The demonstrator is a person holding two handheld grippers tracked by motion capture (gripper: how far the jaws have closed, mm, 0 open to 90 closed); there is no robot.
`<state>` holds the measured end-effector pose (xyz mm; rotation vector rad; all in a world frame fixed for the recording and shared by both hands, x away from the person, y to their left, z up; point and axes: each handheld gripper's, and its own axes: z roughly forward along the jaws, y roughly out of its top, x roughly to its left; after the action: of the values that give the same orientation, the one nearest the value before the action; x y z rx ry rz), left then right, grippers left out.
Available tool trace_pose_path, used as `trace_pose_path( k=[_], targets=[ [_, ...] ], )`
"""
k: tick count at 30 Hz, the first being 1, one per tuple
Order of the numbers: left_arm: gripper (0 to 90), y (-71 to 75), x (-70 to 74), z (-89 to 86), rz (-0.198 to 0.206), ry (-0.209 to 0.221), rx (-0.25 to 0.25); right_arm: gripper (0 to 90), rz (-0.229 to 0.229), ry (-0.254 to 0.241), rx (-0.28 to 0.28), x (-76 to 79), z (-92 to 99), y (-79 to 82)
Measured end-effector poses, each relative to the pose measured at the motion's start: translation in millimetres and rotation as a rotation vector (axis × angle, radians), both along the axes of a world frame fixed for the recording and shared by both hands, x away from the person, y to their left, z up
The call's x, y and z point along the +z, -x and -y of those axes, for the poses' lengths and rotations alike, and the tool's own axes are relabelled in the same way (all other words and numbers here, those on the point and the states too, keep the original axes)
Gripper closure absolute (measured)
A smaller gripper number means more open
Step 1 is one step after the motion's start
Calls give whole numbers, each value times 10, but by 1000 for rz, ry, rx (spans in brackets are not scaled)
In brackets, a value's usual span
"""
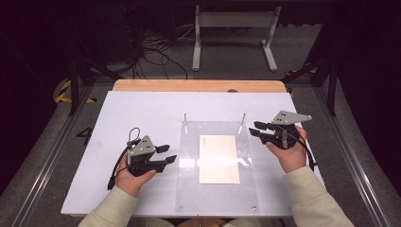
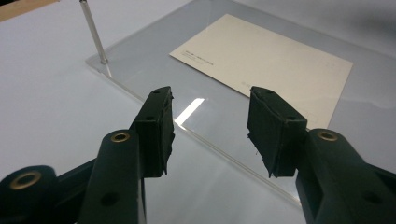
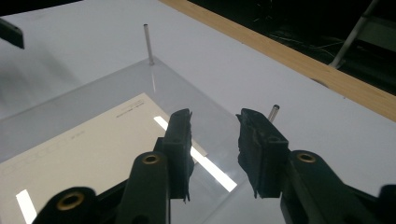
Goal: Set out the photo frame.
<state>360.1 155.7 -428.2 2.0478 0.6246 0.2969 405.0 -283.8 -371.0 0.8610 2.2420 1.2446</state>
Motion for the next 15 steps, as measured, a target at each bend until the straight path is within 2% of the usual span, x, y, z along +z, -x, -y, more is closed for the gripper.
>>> trace_pose_path(
  k=[3,7,8,9,10,12,15],
  targets=[
    [508,42,-18,-4,1,-16,-5,717,-18,15,2,-10,-16,-139],
    [507,82,-27,-15,2,-31,-7,759,-15,22,-29,-50,-35,-273],
    [509,101,-33,-18,-1,-34,-10,749,-13,42,-52,-83,-53,-354],
    [509,101,-33,-18,-1,-34,-10,749,-13,42,-52,-83,-53,-354],
    [509,117,-37,-20,0,-39,-10,735,-27,44,-72,-139,-69,-451],
    [508,123,-38,-20,0,-42,-11,734,-26,51,-74,-161,-75,-482],
    [508,122,-40,-8,-2,-38,-16,725,-34,50,-114,-279,-89,-612]
  ],
)
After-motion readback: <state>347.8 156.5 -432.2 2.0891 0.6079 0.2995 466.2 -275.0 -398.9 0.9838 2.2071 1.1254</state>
